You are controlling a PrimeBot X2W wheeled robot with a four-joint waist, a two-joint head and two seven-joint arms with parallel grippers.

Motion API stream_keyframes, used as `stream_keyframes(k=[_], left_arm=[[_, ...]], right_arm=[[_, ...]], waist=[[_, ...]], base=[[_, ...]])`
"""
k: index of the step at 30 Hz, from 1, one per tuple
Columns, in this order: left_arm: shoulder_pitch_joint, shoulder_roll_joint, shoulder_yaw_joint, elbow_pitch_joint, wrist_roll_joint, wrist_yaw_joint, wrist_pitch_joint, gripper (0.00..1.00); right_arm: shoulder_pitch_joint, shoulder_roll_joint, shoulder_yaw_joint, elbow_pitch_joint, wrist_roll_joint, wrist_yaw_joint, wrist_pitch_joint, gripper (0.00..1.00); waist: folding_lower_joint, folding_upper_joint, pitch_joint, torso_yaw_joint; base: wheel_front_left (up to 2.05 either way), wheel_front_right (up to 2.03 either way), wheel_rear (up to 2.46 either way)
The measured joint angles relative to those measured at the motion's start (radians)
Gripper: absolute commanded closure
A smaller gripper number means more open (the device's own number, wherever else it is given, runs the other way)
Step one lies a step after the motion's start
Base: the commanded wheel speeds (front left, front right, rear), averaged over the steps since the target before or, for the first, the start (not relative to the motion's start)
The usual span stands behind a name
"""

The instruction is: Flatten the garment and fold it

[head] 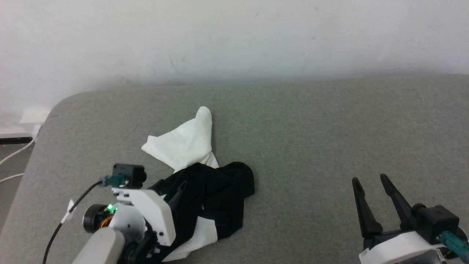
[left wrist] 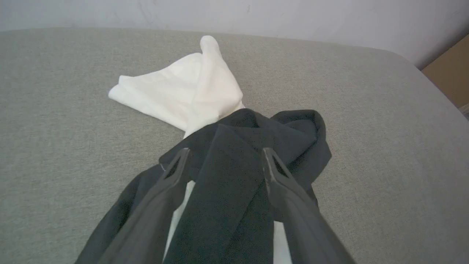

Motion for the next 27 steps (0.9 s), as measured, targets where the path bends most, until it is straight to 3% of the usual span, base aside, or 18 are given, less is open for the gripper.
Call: stream_keyframes(k=[8,10,16,19,22,27], left_arm=[[-0.127,-0.013,-0.033,0.204,-0.041,-0.087,0.080,0.00],[-0.134,-0.017,-0.035,0.225,-0.053,-0.097,0.084,1.00],[-0.141,-0.014,-0.029,0.218,-0.051,-0.101,0.053,1.00],[-0.140,0.019,0.012,0.143,-0.019,-0.055,-0.023,1.00],[-0.105,0.073,0.097,0.021,0.005,0.030,-0.085,1.00],[0.153,0.155,0.305,-0.143,-0.001,0.247,-0.104,1.00]], right_arm=[[-0.020,0.000,0.005,0.012,0.001,0.000,-0.002,0.00],[-0.019,0.000,0.002,0.017,0.001,0.000,-0.003,0.00],[-0.019,0.000,-0.011,0.026,0.003,0.000,-0.010,0.00],[-0.018,0.000,-0.011,0.027,0.003,0.000,-0.011,0.00],[-0.014,0.000,-0.014,0.026,0.003,0.000,-0.010,0.00],[0.003,0.000,-0.018,0.021,0.003,0.000,-0.010,0.00]], waist=[[0.0001,-0.0001,0.027,-0.053],[0.0001,0.0000,0.029,-0.063],[0.0000,0.0000,0.020,-0.058],[-0.0001,0.0000,0.009,-0.046],[0.0000,0.0000,0.001,-0.030],[-0.0001,0.0000,-0.005,-0.001]], base=[[0.00,0.00,0.00],[0.00,0.00,0.00],[0.00,0.00,0.00],[0.00,0.00,0.00],[0.00,0.00,0.00],[0.00,0.00,0.00]])
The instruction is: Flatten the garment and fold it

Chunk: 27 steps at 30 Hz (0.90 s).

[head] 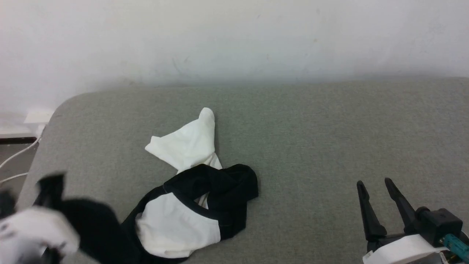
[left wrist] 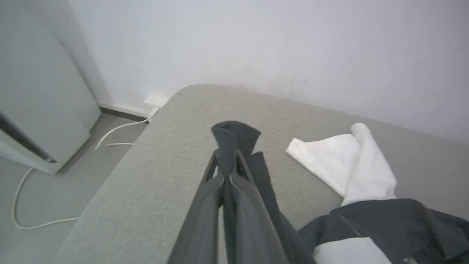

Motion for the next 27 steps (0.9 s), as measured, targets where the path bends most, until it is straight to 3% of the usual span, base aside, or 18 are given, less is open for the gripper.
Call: stream_keyframes(k=[3,5,10,11,12,16,21,24,27], left_arm=[[0.199,0.004,0.106,-0.026,-0.019,0.098,-0.005,1.00],[0.301,-0.010,0.146,-0.028,-0.034,0.136,-0.004,1.00],[0.401,-0.085,0.160,0.036,-0.088,0.141,-0.012,1.00],[0.403,-0.093,0.154,0.055,-0.088,0.140,-0.013,0.76],[0.403,-0.101,0.148,0.067,-0.089,0.135,-0.018,0.00],[0.360,-0.134,0.126,0.066,-0.089,0.088,-0.109,0.00],[0.233,-0.120,0.088,0.020,-0.026,0.046,-0.215,0.00],[0.151,-0.108,0.016,-0.002,0.000,-0.001,-0.198,0.00],[0.070,-0.102,-0.090,0.004,0.011,-0.062,-0.116,0.00]], right_arm=[[0.004,0.000,-0.001,0.000,0.000,0.000,0.000,0.00],[0.005,0.000,-0.003,-0.001,0.000,0.000,0.001,0.00],[0.004,0.000,0.004,-0.005,-0.007,0.000,0.010,0.00],[0.004,0.000,0.005,-0.006,-0.008,0.000,0.011,0.00],[0.004,0.000,0.006,-0.008,-0.009,0.000,0.012,0.00],[0.004,0.000,0.004,-0.019,-0.011,0.000,0.020,0.00],[0.004,0.000,0.005,-0.030,-0.017,0.000,0.028,0.00],[0.004,0.000,0.005,-0.034,-0.017,0.000,0.034,0.00],[0.004,0.000,0.005,-0.034,-0.017,0.000,0.037,0.00]], waist=[[-0.0001,0.0000,0.000,0.017],[-0.0001,0.0000,0.000,0.027],[0.0000,-0.0001,-0.001,0.050],[0.0000,0.0000,-0.004,0.052],[-0.0001,0.0000,-0.006,0.053],[0.0000,0.0000,-0.013,0.054],[0.0000,0.0000,-0.014,0.045],[0.0000,0.0000,-0.013,0.034],[0.0000,0.0000,-0.010,0.020]], base=[[0.00,0.00,0.00],[0.00,0.00,0.00],[0.00,0.00,0.00],[0.00,0.00,0.00],[0.00,0.00,0.00],[0.00,0.00,0.00],[0.00,0.00,0.00],[0.00,0.00,0.00],[0.00,0.00,0.00]])
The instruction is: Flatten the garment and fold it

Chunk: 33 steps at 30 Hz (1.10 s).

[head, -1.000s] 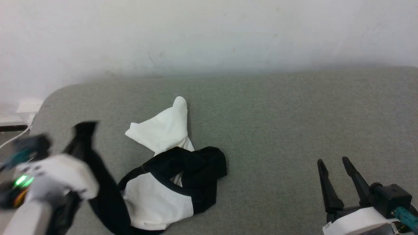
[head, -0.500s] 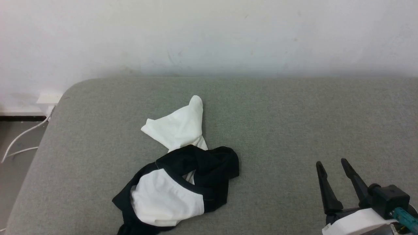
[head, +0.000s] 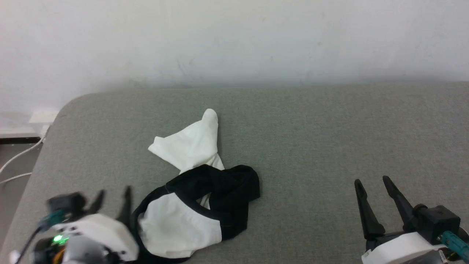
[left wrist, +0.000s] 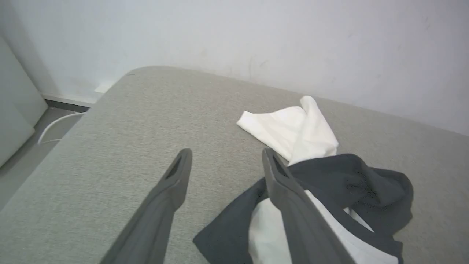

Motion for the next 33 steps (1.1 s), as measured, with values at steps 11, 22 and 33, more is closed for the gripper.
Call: stream_keyframes(k=[11,22,33], left_arm=[[-0.192,-0.047,-0.323,0.215,0.045,-0.195,0.277,0.00],[-0.306,-0.081,-0.409,0.408,0.084,-0.255,0.318,1.00],[-0.435,-0.236,-0.519,0.327,0.175,-0.307,0.115,1.00]], right_arm=[[-0.013,0.000,0.002,0.014,0.010,0.000,-0.005,0.00],[-0.030,0.000,0.003,0.035,0.013,0.000,-0.012,0.00],[-0.036,-0.001,-0.012,0.028,0.009,0.000,-0.009,0.00]], waist=[[0.0000,0.0000,0.032,-0.071],[0.0001,0.0000,0.058,-0.119],[0.0001,0.0000,0.049,-0.120]], base=[[0.00,0.00,0.00],[0.00,0.00,0.00],[0.00,0.00,0.00]])
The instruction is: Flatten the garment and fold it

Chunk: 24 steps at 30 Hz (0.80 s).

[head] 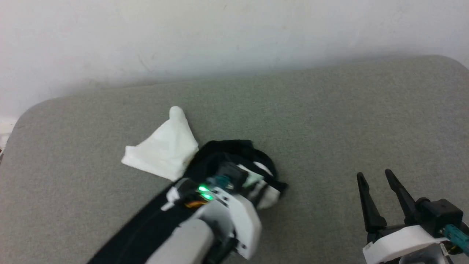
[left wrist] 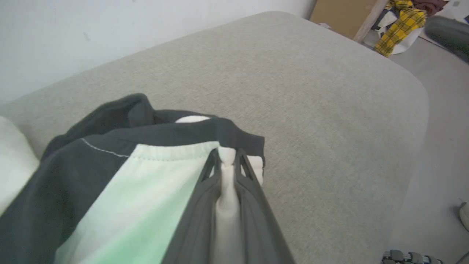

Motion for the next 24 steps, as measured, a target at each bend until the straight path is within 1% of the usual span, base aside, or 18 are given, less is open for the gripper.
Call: stream_keyframes(k=[3,7,8,9,12,15,16,21,24], left_arm=[[0.007,-0.048,-0.070,0.003,-0.001,-0.023,0.007,1.00],[0.057,-0.070,-0.127,0.068,-0.012,-0.035,0.016,1.00],[0.071,-0.071,-0.134,0.087,-0.014,-0.036,0.014,0.78],[0.081,-0.071,-0.137,0.103,-0.013,-0.035,0.004,0.00],[0.092,-0.076,-0.135,0.105,-0.017,-0.035,-0.063,0.00],[0.093,-0.081,-0.122,0.065,-0.014,-0.034,-0.166,0.00],[0.093,-0.080,-0.113,0.045,-0.010,-0.026,-0.202,0.00],[0.112,-0.067,-0.030,-0.042,0.005,0.048,-0.381,0.00],[0.130,-0.052,0.039,-0.077,0.006,0.096,-0.442,0.00]], right_arm=[[-0.001,0.000,0.004,-0.004,0.000,0.000,0.000,0.00],[-0.003,0.000,0.012,-0.005,0.000,0.000,0.001,0.00],[-0.003,0.000,0.011,-0.005,0.000,0.000,0.001,0.00],[-0.004,0.000,0.010,-0.005,0.000,0.000,0.001,0.00],[-0.004,0.000,0.004,-0.003,0.000,0.000,0.001,0.00],[-0.004,0.000,-0.001,-0.002,-0.001,0.000,0.007,0.00],[-0.004,0.000,0.000,-0.002,-0.001,0.000,0.009,0.00],[0.001,0.000,-0.002,-0.004,-0.009,0.000,0.012,0.00],[0.005,0.000,0.001,-0.006,-0.011,0.000,0.019,0.00]], waist=[[0.0000,0.0000,0.005,-0.007],[0.0000,0.0000,0.015,-0.021],[0.0000,0.0000,0.018,-0.023],[0.0000,0.0000,0.020,-0.025],[0.0000,0.0000,0.021,-0.022],[0.0000,0.0001,0.014,-0.010],[0.0000,0.0000,0.010,-0.005],[0.0000,0.0000,-0.010,0.025],[0.0000,0.0000,-0.024,0.043]], base=[[0.00,0.00,0.00],[0.00,0.00,0.00],[0.00,0.00,0.00],[0.00,0.00,0.00],[0.00,0.00,0.00],[0.00,0.00,0.00],[0.00,0.00,0.00],[0.00,0.00,0.00],[0.00,0.00,0.00]])
